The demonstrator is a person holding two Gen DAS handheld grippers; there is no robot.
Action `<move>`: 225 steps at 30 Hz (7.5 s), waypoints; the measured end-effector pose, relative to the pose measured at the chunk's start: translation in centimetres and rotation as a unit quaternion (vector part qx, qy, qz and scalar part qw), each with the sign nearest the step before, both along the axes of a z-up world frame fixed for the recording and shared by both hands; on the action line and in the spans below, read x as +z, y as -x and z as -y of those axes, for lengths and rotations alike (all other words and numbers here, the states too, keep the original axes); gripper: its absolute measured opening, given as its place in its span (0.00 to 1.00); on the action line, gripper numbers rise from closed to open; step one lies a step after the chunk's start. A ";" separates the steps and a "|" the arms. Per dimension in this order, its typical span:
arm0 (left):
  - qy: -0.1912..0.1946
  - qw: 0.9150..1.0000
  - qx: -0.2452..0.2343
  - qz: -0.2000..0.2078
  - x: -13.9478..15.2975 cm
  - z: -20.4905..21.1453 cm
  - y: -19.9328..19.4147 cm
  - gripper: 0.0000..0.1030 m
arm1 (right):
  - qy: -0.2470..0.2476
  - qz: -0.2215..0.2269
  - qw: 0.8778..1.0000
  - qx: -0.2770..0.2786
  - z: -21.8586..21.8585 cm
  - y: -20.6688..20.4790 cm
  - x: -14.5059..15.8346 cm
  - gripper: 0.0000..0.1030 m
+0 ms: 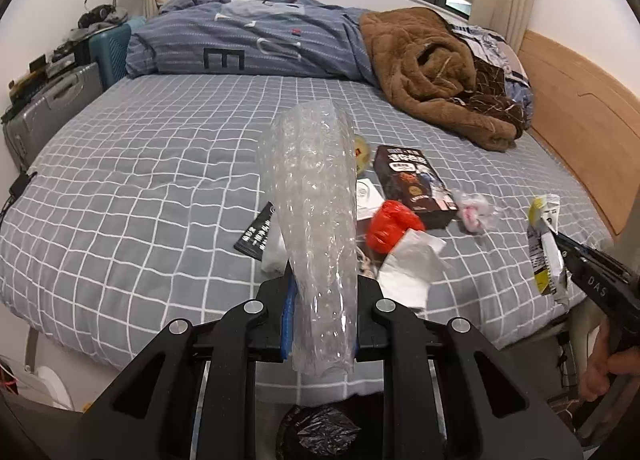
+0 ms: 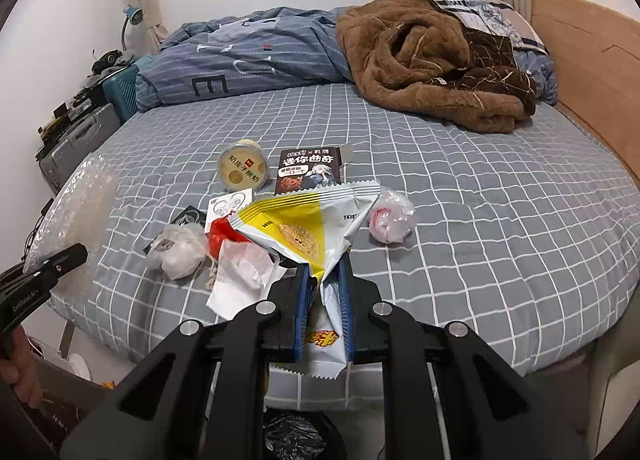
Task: Collect trash
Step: 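Lift both held items and carry them down toward the black trash bin, then open the right tool over the bin while the left tool releases the bubble wrap, then raise both open tools from the bin back toward the bed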
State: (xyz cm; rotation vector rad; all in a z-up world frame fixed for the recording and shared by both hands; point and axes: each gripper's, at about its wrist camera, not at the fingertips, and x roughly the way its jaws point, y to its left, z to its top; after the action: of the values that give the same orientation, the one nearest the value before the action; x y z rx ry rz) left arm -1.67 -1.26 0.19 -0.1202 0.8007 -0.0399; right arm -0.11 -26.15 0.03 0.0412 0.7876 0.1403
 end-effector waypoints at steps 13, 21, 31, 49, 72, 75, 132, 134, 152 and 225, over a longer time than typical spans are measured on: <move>0.012 1.000 0.007 0.018 1.6 0.4 5.8 0.18 | -0.001 0.021 1.000 -0.003 -0.1 5.3 2.1 0.13; 0.009 1.000 0.005 0.011 1.2 0.8 9.2 0.18 | -0.006 0.020 1.000 0.002 -0.6 8.6 2.6 0.13; 0.007 1.000 0.010 -0.003 -0.1 0.6 12.9 0.18 | 0.001 0.004 1.000 0.007 -1.1 12.0 1.8 0.13; 0.014 0.999 0.011 -0.041 -4.0 1.3 16.5 0.18 | 0.004 -0.027 0.999 0.019 -2.3 16.3 -0.9 0.13; 0.015 0.989 0.011 -0.147 -16.3 1.7 15.8 0.18 | 0.007 -0.140 0.990 0.027 -4.1 15.6 -12.8 0.13; 0.007 0.987 0.012 -0.161 -17.7 1.6 15.4 0.18 | 0.010 -0.155 0.988 0.028 -4.3 15.2 -14.5 0.13; 0.008 0.960 0.003 -0.281 -29.5 1.7 11.6 0.18 | 0.034 -0.286 0.956 0.054 -8.7 12.2 -28.9 0.64; 0.012 0.960 0.003 -0.278 -29.3 1.8 11.6 0.18 | 0.036 -0.281 0.957 0.054 -8.5 12.3 -28.6 0.67; 0.013 0.960 -0.020 -0.278 -29.0 4.5 11.6 0.18 | 0.058 -0.234 0.970 0.005 -3.8 11.9 -25.3 0.92; -0.033 0.993 0.029 -0.105 -13.3 4.4 10.7 0.94 | 0.029 -0.065 0.996 -0.052 1.2 11.6 -9.9 0.93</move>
State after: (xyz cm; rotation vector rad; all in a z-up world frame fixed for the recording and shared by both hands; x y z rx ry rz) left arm -12.39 -5.64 -13.06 -0.0866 1.0080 0.0559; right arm -11.76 -27.39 -9.84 0.0367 0.9163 0.0153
